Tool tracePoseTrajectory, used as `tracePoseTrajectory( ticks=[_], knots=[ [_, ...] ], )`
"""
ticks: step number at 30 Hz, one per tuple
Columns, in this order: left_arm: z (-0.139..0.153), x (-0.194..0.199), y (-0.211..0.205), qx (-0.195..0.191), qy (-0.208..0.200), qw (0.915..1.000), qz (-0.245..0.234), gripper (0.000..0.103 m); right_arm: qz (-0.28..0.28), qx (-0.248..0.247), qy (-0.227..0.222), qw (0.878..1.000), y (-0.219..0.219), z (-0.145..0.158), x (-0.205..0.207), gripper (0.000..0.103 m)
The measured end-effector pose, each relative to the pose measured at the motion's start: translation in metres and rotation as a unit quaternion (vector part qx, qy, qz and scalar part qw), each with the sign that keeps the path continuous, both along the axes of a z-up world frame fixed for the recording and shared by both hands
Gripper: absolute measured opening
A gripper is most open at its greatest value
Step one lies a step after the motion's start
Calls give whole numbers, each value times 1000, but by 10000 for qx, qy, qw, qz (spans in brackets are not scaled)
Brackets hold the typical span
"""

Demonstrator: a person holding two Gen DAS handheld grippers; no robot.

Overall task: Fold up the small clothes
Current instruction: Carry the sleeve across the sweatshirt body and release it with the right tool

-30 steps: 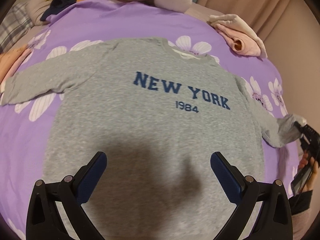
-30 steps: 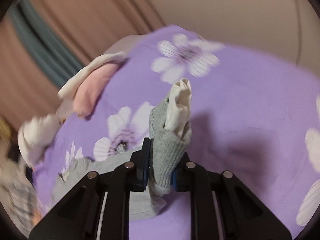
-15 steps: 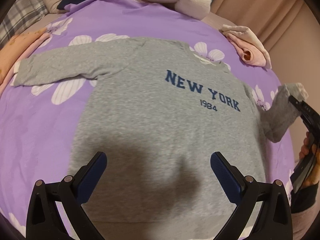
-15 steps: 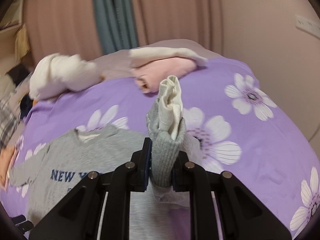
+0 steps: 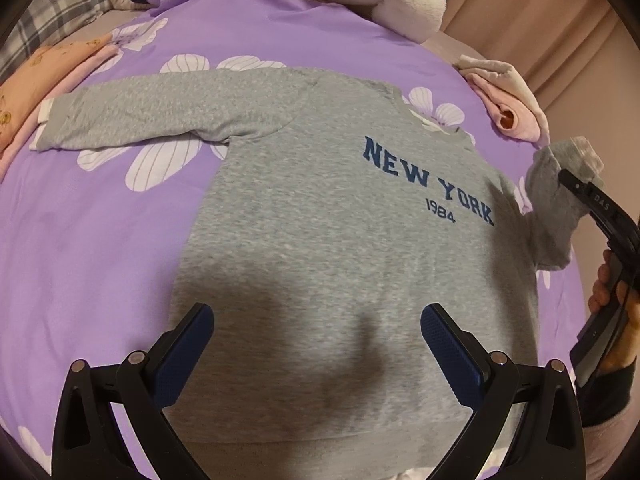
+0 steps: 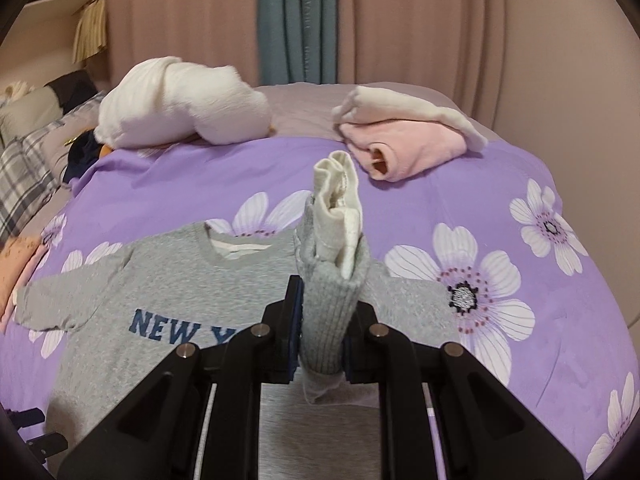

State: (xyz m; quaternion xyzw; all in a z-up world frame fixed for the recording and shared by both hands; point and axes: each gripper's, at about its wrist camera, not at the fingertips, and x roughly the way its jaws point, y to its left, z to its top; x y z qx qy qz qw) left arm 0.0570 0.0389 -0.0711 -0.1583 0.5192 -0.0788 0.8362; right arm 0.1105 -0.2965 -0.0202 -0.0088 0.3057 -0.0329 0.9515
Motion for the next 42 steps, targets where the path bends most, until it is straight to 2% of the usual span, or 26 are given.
tracePoseTrajectory(
  ticks=[4,7,18,26,29,31,35,37,39,42],
  knots=[
    [-3,0,2,-20,35,10000,-3,102,87,-120,23,9999,17,-4,5,16],
    [-5,0,5,-13,54,10000,13,102,179,-394,49,9991,35,-11,9,16],
    [-10,-1,13,61,110,9999,104,102,624,-1120,326,9912,92,-50,24,17],
    [-14,-1,16,76,163,9998,123,102,754,-1750,942,9771,113,-91,39,18],
    [-17,-1,19,69,194,9996,177,102,959,-1864,1246,9698,120,-101,39,37],
    [-18,-1,22,55,220,9995,204,102,1101,-2047,1312,9637,128,-103,34,58],
    [-19,-2,23,80,232,9994,239,102,1587,-2636,1078,9454,150,-98,13,65],
    [-19,-2,23,72,242,9994,244,102,1736,-2802,875,9401,158,-92,1,75],
    [-18,-2,22,64,232,9994,240,102,1819,-2825,672,9395,159,-83,-10,77],
    [-16,-3,22,46,195,9996,217,102,1907,-2419,408,9505,149,-62,-24,78]
  ],
)
